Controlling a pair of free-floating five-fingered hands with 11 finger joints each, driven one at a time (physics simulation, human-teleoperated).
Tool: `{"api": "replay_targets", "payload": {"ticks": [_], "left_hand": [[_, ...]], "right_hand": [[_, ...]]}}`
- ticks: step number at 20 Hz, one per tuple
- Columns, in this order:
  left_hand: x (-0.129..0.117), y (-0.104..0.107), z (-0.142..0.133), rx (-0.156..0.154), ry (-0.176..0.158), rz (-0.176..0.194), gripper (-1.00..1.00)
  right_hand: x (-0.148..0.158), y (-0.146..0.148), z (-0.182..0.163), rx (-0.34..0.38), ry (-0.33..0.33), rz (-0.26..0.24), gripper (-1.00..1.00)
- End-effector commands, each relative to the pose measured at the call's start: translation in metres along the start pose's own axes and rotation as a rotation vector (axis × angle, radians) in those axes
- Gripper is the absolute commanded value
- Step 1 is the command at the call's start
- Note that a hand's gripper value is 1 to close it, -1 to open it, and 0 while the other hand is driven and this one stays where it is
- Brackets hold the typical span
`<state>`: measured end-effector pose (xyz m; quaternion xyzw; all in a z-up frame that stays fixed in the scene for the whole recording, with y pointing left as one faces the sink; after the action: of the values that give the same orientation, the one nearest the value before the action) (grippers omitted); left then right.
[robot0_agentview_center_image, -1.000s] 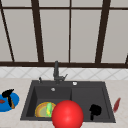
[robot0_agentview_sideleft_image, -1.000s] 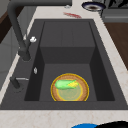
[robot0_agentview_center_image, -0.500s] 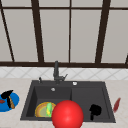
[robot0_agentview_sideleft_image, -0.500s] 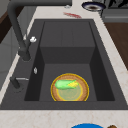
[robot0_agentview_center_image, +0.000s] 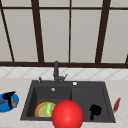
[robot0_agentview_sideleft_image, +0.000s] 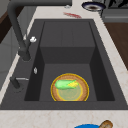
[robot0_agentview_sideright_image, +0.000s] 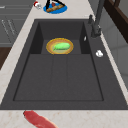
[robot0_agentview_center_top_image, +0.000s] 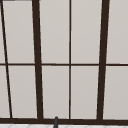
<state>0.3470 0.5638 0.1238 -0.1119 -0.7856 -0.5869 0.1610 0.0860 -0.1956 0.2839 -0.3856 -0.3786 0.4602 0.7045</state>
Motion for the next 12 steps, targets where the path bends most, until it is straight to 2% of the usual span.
{"api": "replay_targets", "payload": {"ticks": [1,2,5,6,8,9,12], "left_hand": [[-0.015,0.001,0.005,-0.037,-0.090,0.009,-1.00],[-0.016,0.005,0.002,-0.030,-0.091,0.007,-1.00],[-0.025,0.011,-0.004,-0.008,-0.066,0.013,-1.00],[-0.029,0.013,-0.005,-0.007,-0.063,0.021,-1.00],[-0.034,0.015,-0.005,-0.023,-0.064,0.037,-1.00],[-0.036,0.016,-0.001,-0.025,-0.073,0.035,-1.00],[-0.026,0.008,0.019,-0.021,-0.095,-0.005,-1.00]], "right_hand": [[0.000,0.000,0.000,0.000,0.000,0.000,0.00],[0.000,0.000,0.000,0.000,0.000,0.000,0.00],[0.000,0.000,0.000,0.000,0.000,0.000,0.00],[0.000,0.000,0.000,0.000,0.000,0.000,0.00],[0.000,0.000,0.000,0.000,0.000,0.000,0.00],[0.000,0.000,0.000,0.000,0.000,0.000,0.00],[0.000,0.000,0.000,0.000,0.000,0.000,0.00]]}}
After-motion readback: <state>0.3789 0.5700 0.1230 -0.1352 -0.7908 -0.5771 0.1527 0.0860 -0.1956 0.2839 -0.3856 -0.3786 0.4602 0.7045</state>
